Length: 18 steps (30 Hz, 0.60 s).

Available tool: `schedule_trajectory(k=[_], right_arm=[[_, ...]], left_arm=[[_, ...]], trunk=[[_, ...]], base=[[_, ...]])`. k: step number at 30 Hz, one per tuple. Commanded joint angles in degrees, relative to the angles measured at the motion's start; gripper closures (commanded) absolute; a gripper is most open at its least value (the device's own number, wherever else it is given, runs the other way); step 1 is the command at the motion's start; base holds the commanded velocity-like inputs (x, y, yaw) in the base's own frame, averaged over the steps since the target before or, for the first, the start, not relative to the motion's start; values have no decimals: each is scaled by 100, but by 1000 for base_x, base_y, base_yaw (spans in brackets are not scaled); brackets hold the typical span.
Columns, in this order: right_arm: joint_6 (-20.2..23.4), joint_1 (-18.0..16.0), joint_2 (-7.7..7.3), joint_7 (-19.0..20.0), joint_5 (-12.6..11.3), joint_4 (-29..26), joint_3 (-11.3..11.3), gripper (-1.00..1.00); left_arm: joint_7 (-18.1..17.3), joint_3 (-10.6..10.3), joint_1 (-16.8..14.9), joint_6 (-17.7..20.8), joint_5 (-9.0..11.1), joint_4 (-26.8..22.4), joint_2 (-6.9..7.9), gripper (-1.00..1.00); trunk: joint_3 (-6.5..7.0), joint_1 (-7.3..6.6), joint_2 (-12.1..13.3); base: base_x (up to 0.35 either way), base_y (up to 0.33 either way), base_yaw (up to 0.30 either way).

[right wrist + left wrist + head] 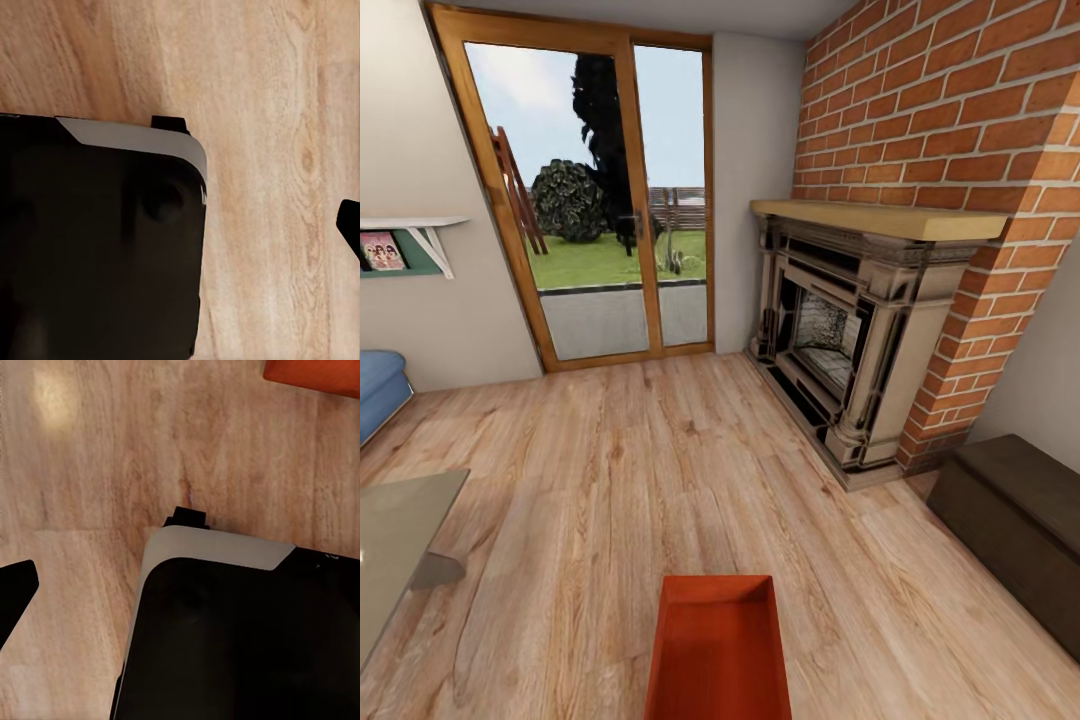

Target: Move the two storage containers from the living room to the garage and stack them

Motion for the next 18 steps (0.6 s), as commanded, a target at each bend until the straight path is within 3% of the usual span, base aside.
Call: schedule_trajectory(k=[1, 6, 8, 10, 11, 13, 14, 16, 17, 18], right_arm=[[-29, -6, 5, -3, -52, 18, 48, -100], [-28, -6, -2, -25, -50, 18, 48, -100], [-15, 4, 6, -11, 101, -98, 80, -100], [133, 0, 36, -47, 127, -385, 77, -100], [690, -247, 59, -94, 135, -1060, 75, -100], [1079, -532, 73, -110, 118, -1418, 66, -100], [1385, -857, 88, -118, 94, -1635, 51, -100], [1601, -1333, 103, -123, 71, -1762, 39, -100], [1665, -1616, 139, -129, 62, -1796, 30, -100], [1645, -1935, 205, -159, 57, -1726, 25, -100]], left_arm=[[8, 24, -4, -21, 23, 5, -2, -100], [-10, 21, -4, -34, 17, 3, -19, -100], [38, -1, -8, -2, -27, -60, -10, -100], [25, -7, -26, 67, -42, -388, 34, -100], [144, -10, -42, 745, -44, -1431, 92, -100], [241, -11, -61, 1423, -37, -2016, 122, -100], [296, -8, -81, 2072, -36, -2414, 130, -100], [330, -5, -292, 2560, -30, -2659, 110, -100], [338, -4, -630, 2722, -27, -2690, 74, -100], [338, -3, -1160, 2760, -53, -2400, 11, -100]], trunk=[[-6, 0, -4], [-6, 0, -4], [-6, 0, -4], [-6, 0, -4], [-6, 0, -4], [-6, 0, -4], [-6, 0, -4], [-6, 0, -4], [-6, 0, -4], [-6, 0, -4]], base=[[0, 0, 0], [0, 0, 0], [0, 0, 0], [0, 0, 0], [0, 0, 0], [0, 0, 0], [0, 0, 0], [0, 0, 0], [0, 0, 0], [0, 0, 0]])
